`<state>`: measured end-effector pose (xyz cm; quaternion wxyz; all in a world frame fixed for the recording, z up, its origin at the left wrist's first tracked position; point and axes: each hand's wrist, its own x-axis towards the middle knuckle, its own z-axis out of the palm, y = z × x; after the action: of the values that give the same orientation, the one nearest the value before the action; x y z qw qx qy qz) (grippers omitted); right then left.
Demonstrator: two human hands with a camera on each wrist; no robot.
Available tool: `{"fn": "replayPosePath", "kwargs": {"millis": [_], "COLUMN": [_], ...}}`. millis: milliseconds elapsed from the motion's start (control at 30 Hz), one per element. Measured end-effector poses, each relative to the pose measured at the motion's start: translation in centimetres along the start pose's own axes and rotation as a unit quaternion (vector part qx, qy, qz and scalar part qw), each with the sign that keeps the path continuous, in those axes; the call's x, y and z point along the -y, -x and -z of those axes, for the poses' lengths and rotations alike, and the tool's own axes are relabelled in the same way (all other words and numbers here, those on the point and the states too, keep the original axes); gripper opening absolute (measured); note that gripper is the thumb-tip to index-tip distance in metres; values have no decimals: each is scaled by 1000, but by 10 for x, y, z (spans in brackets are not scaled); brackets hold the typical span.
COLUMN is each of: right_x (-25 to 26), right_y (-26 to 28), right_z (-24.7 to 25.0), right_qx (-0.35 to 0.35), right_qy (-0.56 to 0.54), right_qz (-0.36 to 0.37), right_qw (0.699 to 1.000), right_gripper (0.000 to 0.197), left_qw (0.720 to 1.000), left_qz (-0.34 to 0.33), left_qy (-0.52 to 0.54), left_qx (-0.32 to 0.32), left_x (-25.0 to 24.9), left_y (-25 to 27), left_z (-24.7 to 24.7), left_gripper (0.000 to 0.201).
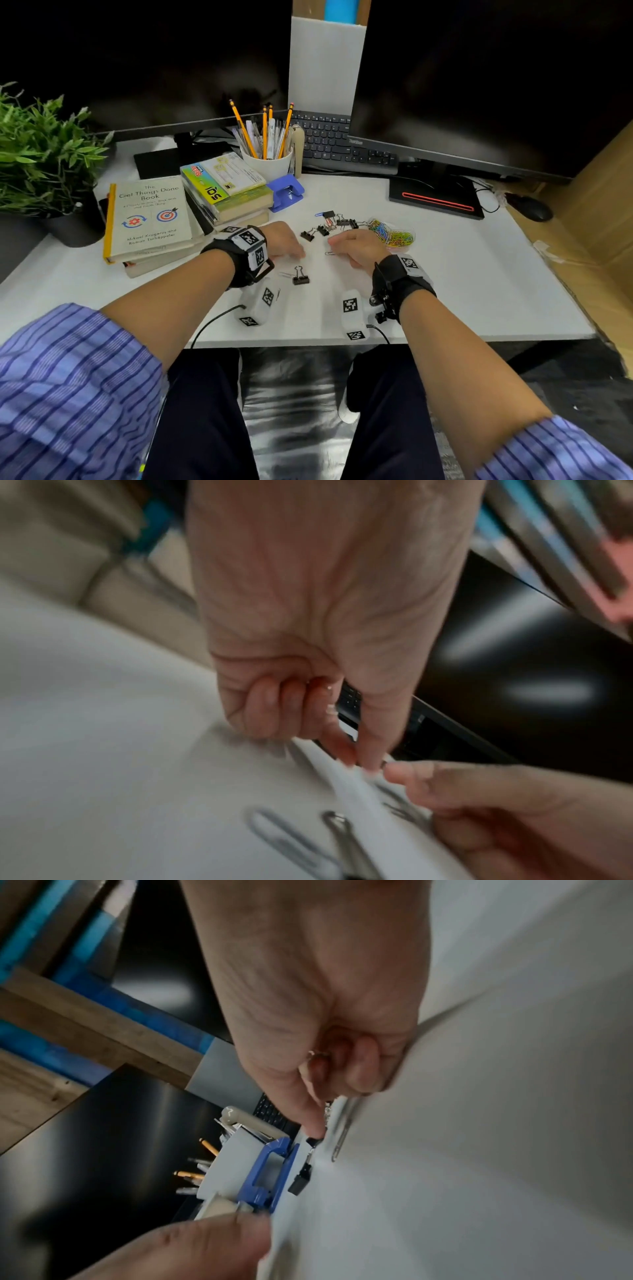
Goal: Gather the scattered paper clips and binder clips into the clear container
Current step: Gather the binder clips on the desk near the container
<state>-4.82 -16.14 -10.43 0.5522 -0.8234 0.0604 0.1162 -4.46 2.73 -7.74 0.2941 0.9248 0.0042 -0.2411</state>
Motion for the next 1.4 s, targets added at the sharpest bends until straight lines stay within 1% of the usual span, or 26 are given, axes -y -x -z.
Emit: {"fn": "replayPosePath", "kwargs": {"millis": [133,200,233,333,433,533,600,633,667,700,733,767,800,833,900,967,1033,1100,1133,1167,1200,1233,1267,1300,1333,1400], "right_x": [5,5,7,15,23,22,23,24,25,26,27,28,28,28,28,28,26,26,27,28,30,32,33,34,34,34], "right_y": [1,-1,0,-3,1,6,9,10,10,11,13,16,19,21,26,30,31,32,32,33,36,38,40,42,43,42], "right_z": [0,-2,-4,-11,-17,-24,-26,-25,-24,-23,-22,-22,-22,-23,-25,-25,-23,-22,-21,-21,-21,-22,-23,-24,-26,-28], "right_qx": [-2,-13,-11,12,19,23,23,33,52,78,105,132,153,173,210,240,256,252,247,243,245,255,270,285,294,300], "right_qy": [173,223,247,338,389,424,448,437,389,289,138,-26,-153,-231,-290,-335,-380,-386,-363,-323,-274,-223,-180,-147,-120,-89], "right_qz": [21,33,38,19,-5,-1,6,5,-2,-12,-30,-55,-74,-83,-81,-85,-100,-120,-131,-139,-142,-139,-132,-128,-129,-137], "right_qw": [985,974,968,941,921,905,894,899,920,954,984,989,974,954,930,907,883,880,889,904,919,931,937,939,939,940], "right_gripper": [13,6,7,24,31,19,24,24,23,22,23,24,24,25,27,24,19,22,25,28,29,26,21,18,20,29], "left_qw": [998,995,993,989,986,987,987,990,994,998,998,991,976,956,913,879,876,897,920,951,980,995,993,983,975,970], "left_qz": [4,7,4,-17,-39,-40,-39,-40,-34,-26,-17,-9,-2,2,3,-2,0,30,42,48,50,49,46,39,32,20], "left_qy": [-67,-99,-113,-139,-160,-153,-150,-135,-98,-36,43,129,215,291,405,470,474,435,382,298,179,43,-77,-162,-210,-235], "left_qx": [18,32,39,42,36,36,34,31,32,34,38,43,43,39,48,74,84,77,70,69,74,81,80,72,64,55], "left_x": [14,17,18,18,18,19,19,18,19,21,22,23,24,24,25,25,25,24,23,21,20,19,17,16,15,16], "left_y": [9,12,14,18,18,22,28,30,30,31,31,31,31,33,38,43,43,40,39,39,40,40,43,45,46,43], "left_z": [8,9,8,5,2,1,1,1,1,1,1,0,-1,-2,-7,-8,-9,-7,-7,-5,-3,-2,0,1,1,-1], "left_gripper": [28,30,33,37,35,32,30,27,21,14,16,22,27,30,30,29,27,27,28,29,32,35,36,38,40,44]}}
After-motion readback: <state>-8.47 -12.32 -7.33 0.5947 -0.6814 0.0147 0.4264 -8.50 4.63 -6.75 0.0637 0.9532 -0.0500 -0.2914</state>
